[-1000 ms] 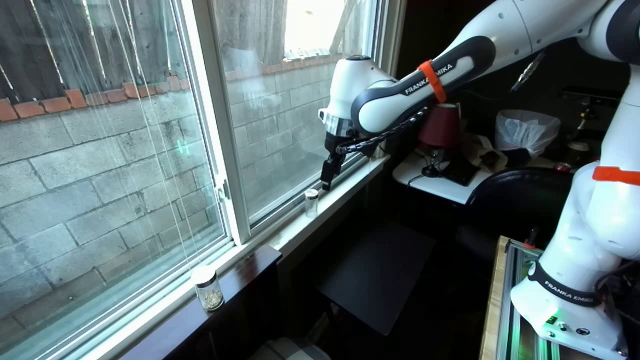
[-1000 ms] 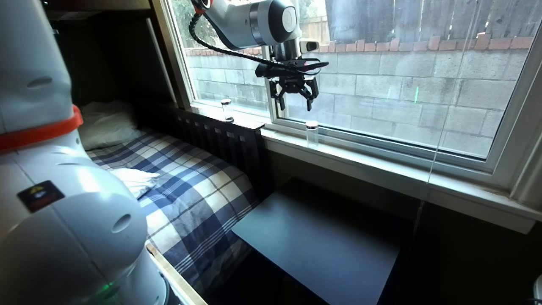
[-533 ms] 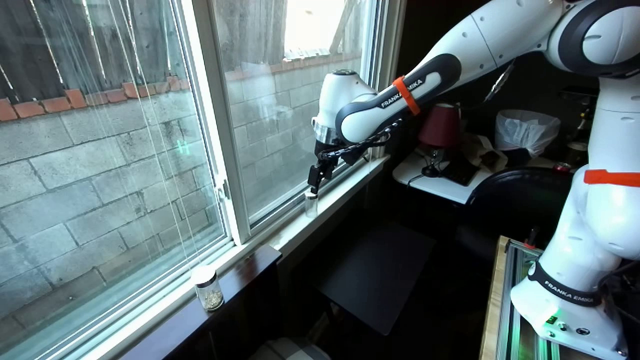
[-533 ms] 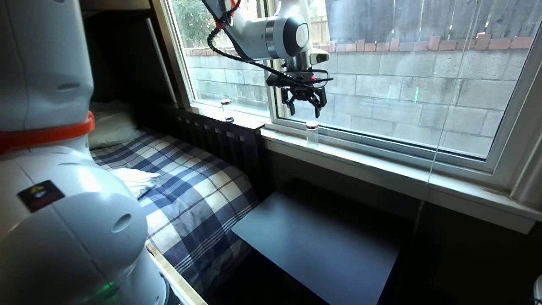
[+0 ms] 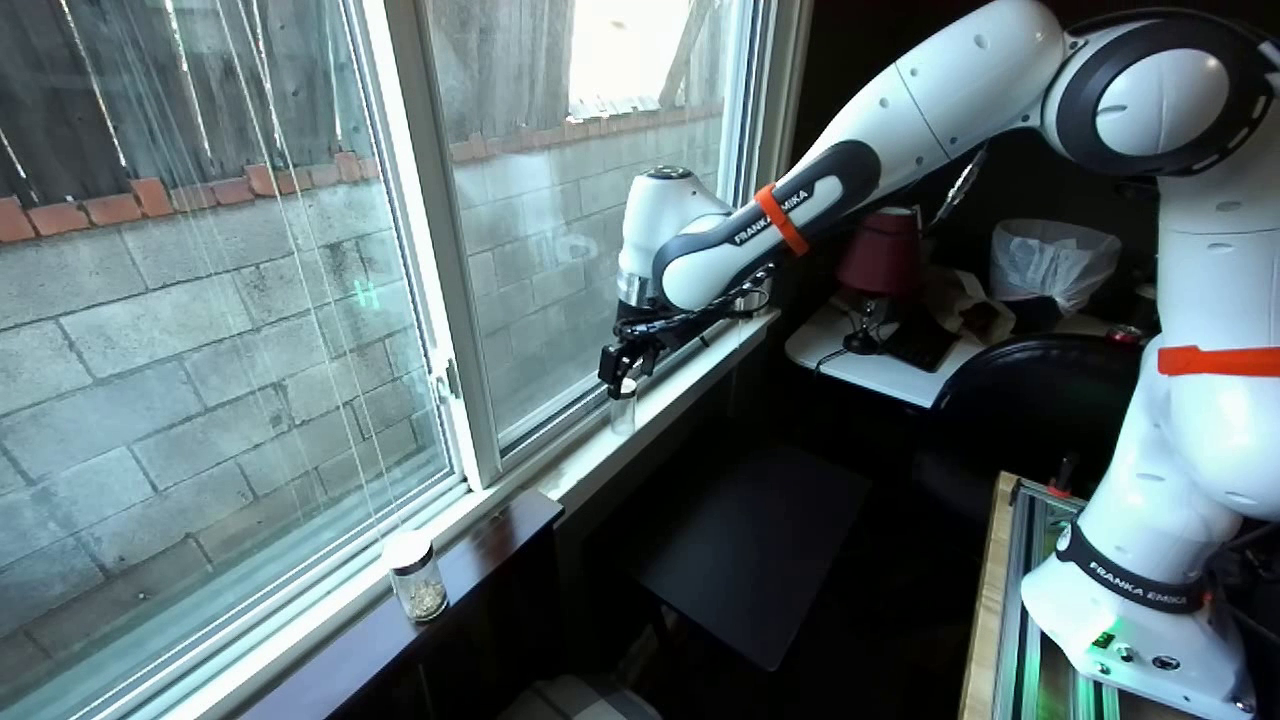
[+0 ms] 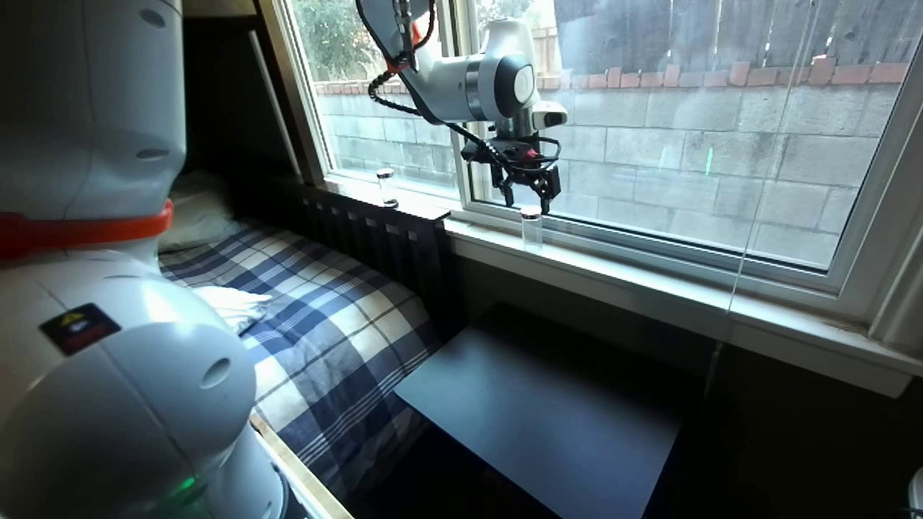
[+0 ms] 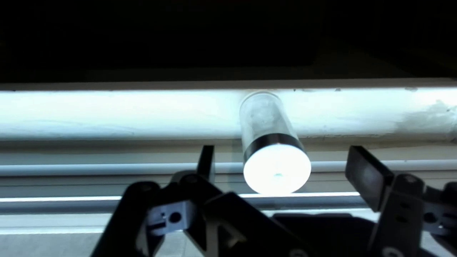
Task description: Pick up the clear container on the window sill and put it on top of the other clear container on the left
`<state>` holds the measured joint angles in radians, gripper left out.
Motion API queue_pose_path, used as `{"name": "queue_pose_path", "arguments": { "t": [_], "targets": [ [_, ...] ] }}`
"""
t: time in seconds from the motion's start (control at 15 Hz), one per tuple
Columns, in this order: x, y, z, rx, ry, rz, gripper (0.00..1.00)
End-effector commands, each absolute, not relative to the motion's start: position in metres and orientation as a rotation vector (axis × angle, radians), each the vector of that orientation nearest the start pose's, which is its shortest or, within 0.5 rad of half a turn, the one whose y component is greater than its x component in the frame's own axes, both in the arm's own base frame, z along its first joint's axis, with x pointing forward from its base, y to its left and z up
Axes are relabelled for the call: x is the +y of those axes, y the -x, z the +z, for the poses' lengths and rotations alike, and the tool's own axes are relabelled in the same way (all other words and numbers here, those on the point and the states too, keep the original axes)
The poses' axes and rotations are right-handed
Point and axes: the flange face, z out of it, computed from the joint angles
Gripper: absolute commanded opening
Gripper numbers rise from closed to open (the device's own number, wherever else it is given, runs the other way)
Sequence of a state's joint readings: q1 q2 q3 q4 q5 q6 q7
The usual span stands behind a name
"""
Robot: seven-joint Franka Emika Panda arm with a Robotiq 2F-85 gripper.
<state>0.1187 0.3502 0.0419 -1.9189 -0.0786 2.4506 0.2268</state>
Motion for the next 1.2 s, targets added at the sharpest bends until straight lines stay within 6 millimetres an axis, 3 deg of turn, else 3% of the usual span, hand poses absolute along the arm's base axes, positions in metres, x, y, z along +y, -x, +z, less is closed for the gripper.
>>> {"name": "queue_pose_path", "arguments": {
  "t": [0.0, 0.13, 0.27, 0.33, 0.6, 0.67, 0.73, 1.0, 1.13],
  "targets": [
    [0.105, -0.641, 0.316, 0.112, 3.161, -0.318, 0.62],
    [0.105, -0.643, 0.311, 0.144, 3.170, -0.320, 0.48],
    [0.107, -0.645, 0.309, 0.165, 3.175, -0.323, 0.51],
    [0.108, -0.646, 0.308, 0.175, 3.178, -0.332, 0.61],
    [0.111, -0.649, 0.306, 0.202, 3.190, -0.342, 0.76],
    [0.112, -0.649, 0.306, 0.205, 3.194, -0.345, 0.72],
    [0.112, -0.650, 0.306, 0.207, 3.196, -0.349, 0.57],
    [0.118, -0.642, 0.311, 0.153, 3.223, -0.348, 0.26],
    [0.128, -0.627, 0.325, 0.077, 3.253, -0.324, 0.25]
  ]
}}
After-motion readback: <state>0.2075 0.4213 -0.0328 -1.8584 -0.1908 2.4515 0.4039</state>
